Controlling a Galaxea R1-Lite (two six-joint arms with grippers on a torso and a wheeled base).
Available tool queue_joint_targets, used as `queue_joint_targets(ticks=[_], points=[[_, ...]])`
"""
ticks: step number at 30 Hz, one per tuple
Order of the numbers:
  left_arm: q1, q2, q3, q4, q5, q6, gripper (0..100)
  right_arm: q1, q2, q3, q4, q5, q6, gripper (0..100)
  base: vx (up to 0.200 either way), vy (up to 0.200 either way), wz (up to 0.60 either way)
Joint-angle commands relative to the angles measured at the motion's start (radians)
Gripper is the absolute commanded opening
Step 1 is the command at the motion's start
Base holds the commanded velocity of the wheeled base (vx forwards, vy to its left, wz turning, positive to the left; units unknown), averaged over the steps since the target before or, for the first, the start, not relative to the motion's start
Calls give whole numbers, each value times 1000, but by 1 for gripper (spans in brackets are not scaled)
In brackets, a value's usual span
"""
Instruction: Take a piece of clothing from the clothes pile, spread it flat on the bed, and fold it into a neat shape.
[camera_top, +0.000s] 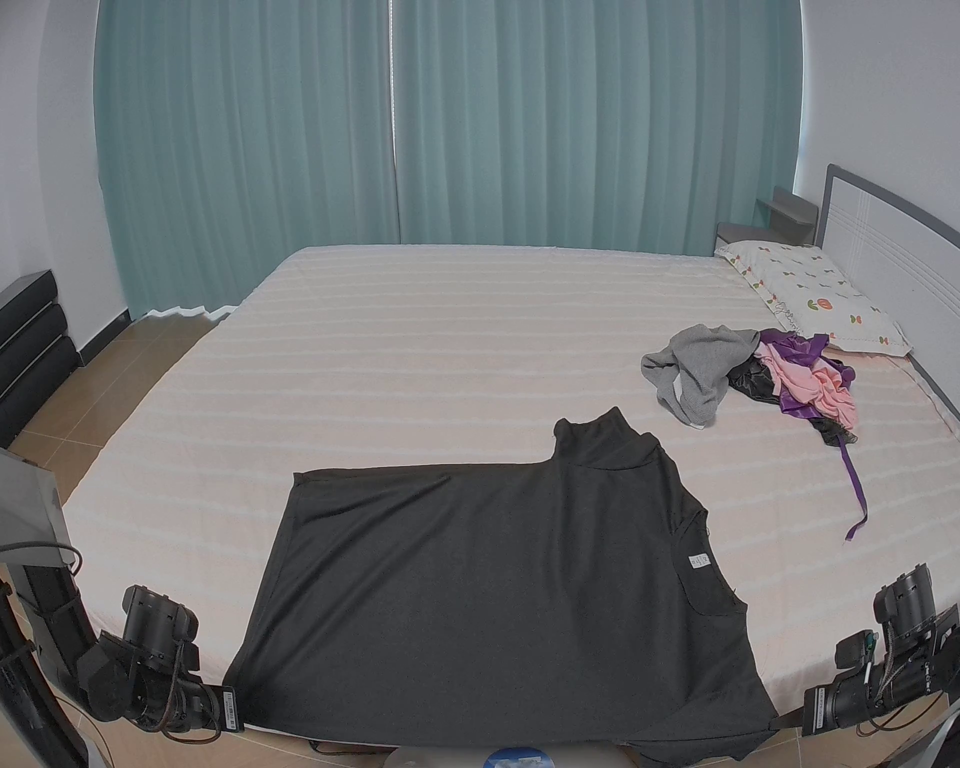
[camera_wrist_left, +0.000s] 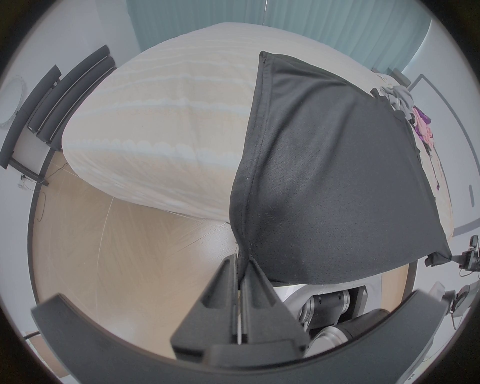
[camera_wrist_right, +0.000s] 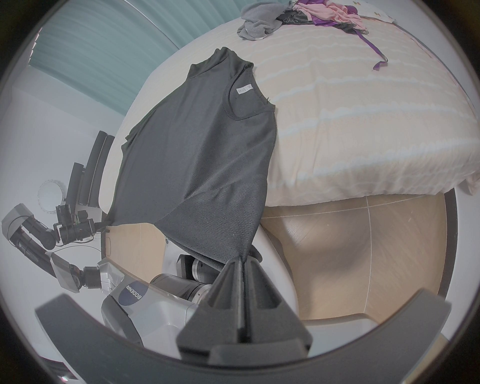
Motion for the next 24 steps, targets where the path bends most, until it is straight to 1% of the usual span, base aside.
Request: queue_joint_targets(ticks=[1, 7, 8, 12, 15, 16, 17, 23, 24], points=[[0, -22, 18, 35, 1, 29, 0, 0, -65, 18, 34, 0, -4, 0, 0, 0, 0], [0, -66, 16, 71, 2, 39, 0, -1, -99, 18, 66, 0, -4, 0, 0, 0, 0], [0, -81, 16, 95, 2, 43, 0, 0, -135, 18, 95, 0, -5, 0, 0, 0, 0], [0, -98, 16, 126, 2, 62, 0, 0, -181, 18, 123, 0, -25, 0, 0, 0, 0], [-3, -163, 10, 201, 2, 80, 0, -1, -258, 18, 141, -2, -30, 0, 0, 0, 0], [-3, -166, 8, 206, 2, 80, 0, 0, -264, 18, 144, -2, -30, 0, 0, 0, 0], [-3, -178, 1, 227, 2, 81, 0, 2, -281, 18, 169, -3, -31, 0, 0, 0, 0], [-3, -183, -21, 227, 2, 74, 0, -3, -287, 5, 183, 3, -31, 0, 0, 0, 0], [0, -187, -48, 227, 2, 65, 0, -4, -283, -11, 184, 4, -28, 0, 0, 0, 0]])
